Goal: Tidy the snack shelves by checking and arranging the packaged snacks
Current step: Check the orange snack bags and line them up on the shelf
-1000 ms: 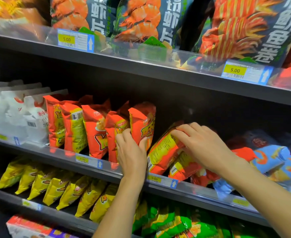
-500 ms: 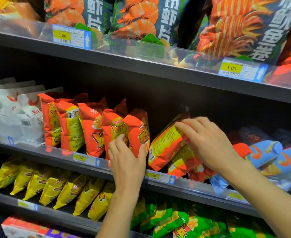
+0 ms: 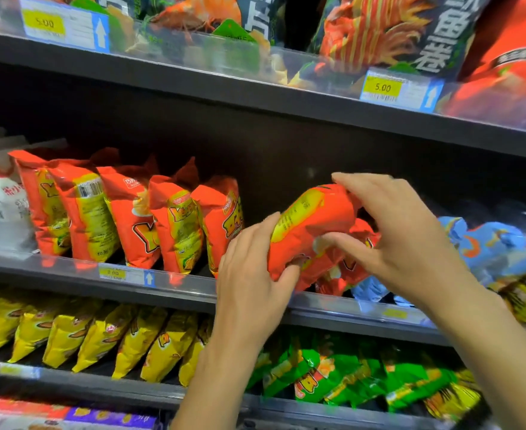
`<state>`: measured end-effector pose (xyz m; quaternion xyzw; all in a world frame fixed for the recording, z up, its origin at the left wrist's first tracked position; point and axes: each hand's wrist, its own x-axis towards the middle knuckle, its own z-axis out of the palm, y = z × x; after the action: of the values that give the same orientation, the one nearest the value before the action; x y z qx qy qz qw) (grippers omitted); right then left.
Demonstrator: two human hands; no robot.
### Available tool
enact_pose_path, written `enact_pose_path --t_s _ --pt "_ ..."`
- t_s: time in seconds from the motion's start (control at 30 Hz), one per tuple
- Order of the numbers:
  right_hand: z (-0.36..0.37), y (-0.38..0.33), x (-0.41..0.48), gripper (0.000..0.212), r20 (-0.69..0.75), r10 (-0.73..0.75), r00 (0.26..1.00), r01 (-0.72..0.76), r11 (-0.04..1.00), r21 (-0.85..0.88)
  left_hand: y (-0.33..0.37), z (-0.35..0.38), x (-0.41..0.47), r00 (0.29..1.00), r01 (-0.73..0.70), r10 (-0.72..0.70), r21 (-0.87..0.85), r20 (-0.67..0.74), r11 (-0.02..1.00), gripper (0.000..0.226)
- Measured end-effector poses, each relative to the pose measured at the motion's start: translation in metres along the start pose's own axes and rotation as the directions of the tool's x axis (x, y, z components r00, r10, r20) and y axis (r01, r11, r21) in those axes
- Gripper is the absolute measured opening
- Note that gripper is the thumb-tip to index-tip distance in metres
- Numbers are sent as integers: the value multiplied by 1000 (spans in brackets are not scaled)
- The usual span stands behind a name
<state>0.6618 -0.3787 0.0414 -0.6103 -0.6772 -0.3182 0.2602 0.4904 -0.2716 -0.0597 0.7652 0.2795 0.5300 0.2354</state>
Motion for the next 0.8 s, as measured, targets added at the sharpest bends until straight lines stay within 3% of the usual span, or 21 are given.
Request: enact_pose_path --t_s 0.07,0.13,0.23,0.3,0.37,0.43,0.5,0.63,0.8 --pt "0 -1 -11 77 -81 217 973 -187 943 275 9 -8 -5 999 50 -52 -116 -15 992 68" --pt "7 -1 -23 71 -87 403 911 -310 807 502 18 -14 -10 994 109 -113 -250 -2 962 59" --pt "25 -4 -36 66 126 552 824 -470 543 696 24 -17 -12 980 196 -184 -410 70 891 46" --pt "38 -12 -43 55 304 536 788 -522 319 791 26 -15 -14 956 292 -249 -486 152 824 41" --pt "49 -22 -51 71 459 463 758 -558 99 824 25 -10 -18 922 385 -295 -547 249 743 33" --pt "60 -31 -57 92 530 454 716 -578 -40 815 20 -6 -21 895 446 -322 -575 310 685 30" --pt "68 -36 -62 94 533 496 686 -575 -80 814 19 -7 -29 867 496 -338 -580 365 646 25" --pt "81 -43 -78 95 576 507 641 -574 -181 799 9 -10 -29 831 553 -423 -454 362 698 30" --pt "90 -53 -99 102 674 444 590 -510 -442 738 5 -27 -28 691 701 -554 -617 463 358 57"
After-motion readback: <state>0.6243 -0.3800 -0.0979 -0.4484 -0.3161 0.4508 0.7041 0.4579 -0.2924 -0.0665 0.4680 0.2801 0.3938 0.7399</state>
